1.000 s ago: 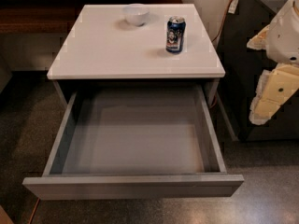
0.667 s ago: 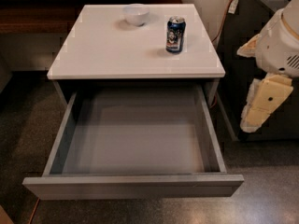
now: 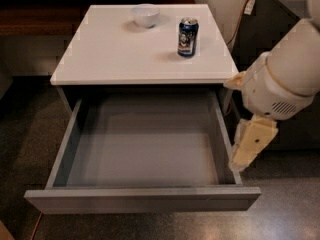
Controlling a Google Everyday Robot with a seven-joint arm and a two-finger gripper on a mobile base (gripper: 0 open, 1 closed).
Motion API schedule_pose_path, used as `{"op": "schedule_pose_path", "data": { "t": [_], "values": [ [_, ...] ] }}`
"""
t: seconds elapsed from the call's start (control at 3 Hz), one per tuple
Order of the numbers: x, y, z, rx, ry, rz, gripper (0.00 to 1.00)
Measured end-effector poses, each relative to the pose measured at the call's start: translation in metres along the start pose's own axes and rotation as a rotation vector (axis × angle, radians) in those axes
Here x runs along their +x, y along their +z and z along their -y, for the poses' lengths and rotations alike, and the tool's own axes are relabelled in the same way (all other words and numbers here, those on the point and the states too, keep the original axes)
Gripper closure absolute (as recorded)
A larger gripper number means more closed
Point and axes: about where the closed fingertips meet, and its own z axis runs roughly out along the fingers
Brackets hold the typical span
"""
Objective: Close top drawer
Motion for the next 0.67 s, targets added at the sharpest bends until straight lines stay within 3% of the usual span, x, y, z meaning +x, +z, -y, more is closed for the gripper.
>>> {"op": "schedule_pose_path", "data": {
  "t": [0.67],
  "values": [
    [-0.017, 0.075, -0.03, -0.06, -0.049, 0.056, 0.0]
  ]
}}
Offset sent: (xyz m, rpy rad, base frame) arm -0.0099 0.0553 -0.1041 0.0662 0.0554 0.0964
